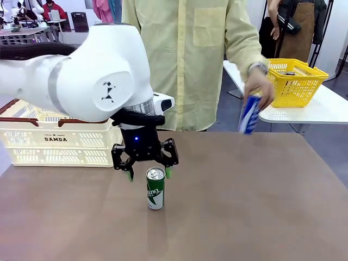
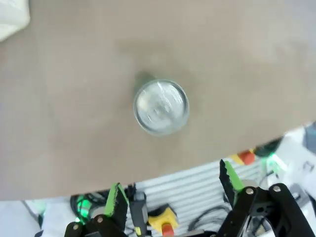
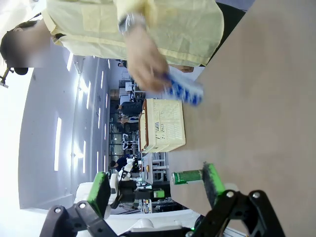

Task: Place the drinks into the Shopping basket.
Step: Pick up one drink and place it into the Shopping basket.

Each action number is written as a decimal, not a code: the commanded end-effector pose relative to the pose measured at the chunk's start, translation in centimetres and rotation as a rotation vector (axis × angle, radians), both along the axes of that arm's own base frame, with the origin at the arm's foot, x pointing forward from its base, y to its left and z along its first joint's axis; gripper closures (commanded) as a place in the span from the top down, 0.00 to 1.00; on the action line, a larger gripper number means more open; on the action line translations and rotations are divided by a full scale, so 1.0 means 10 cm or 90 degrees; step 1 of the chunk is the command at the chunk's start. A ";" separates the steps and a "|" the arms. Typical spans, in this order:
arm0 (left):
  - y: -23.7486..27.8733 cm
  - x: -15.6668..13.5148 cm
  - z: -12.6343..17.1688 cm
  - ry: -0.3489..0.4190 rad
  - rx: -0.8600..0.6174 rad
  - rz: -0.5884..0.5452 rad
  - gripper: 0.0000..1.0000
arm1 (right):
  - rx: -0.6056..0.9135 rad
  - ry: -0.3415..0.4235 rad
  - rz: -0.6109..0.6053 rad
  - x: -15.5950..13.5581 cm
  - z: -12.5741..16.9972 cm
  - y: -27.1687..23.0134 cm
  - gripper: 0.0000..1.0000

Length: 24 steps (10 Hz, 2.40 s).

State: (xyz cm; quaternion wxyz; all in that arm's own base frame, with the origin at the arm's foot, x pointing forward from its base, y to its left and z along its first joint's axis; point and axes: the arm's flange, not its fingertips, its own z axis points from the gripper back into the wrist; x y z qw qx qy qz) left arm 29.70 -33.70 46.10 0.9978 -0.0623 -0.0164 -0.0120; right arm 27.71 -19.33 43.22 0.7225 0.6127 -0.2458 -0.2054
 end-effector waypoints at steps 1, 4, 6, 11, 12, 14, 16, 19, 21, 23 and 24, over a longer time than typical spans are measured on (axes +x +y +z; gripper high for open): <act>-0.14 0.13 -0.04 -0.052 0.051 0.033 1.00 | 0.004 -0.017 -0.003 0.03 0.03 -0.01 1.00; 0.04 0.15 0.06 -0.060 0.036 -0.038 1.00 | 0.004 -0.017 -0.003 0.03 0.03 -0.01 1.00; 1.04 -0.17 0.67 -0.052 -0.088 -0.055 1.00 | 0.004 -0.017 -0.003 0.03 0.03 -0.01 1.00; 2.80 -0.85 0.66 -0.059 -0.326 -0.085 1.00 | 0.004 -0.017 -0.003 0.03 0.03 -0.01 1.00; 2.78 -0.84 0.59 -0.060 -0.347 -0.099 1.00 | 0.004 -0.017 -0.003 0.03 0.03 -0.01 1.00; 2.54 -0.76 0.65 -0.055 -0.335 -0.137 1.00 | 0.004 -0.017 -0.003 0.03 0.03 -0.01 1.00; 2.01 -0.50 0.72 -0.016 -0.272 -0.184 1.00 | 0.004 -0.017 -0.003 0.03 0.03 -0.01 1.00; 0.97 -0.01 0.64 0.071 -0.165 -0.253 1.00 | 0.004 -0.017 -0.003 0.03 0.03 -0.01 1.00; 0.25 0.21 0.36 0.100 -0.053 -0.138 1.00 | 0.004 -0.017 -0.003 0.03 0.03 -0.01 1.00; -0.13 0.39 0.11 0.055 -0.009 -0.083 1.00 | 0.004 -0.017 -0.003 0.03 0.03 -0.01 1.00; -0.16 0.50 0.01 0.021 0.014 -0.046 1.00 | 0.004 -0.017 -0.003 0.03 0.03 -0.01 1.00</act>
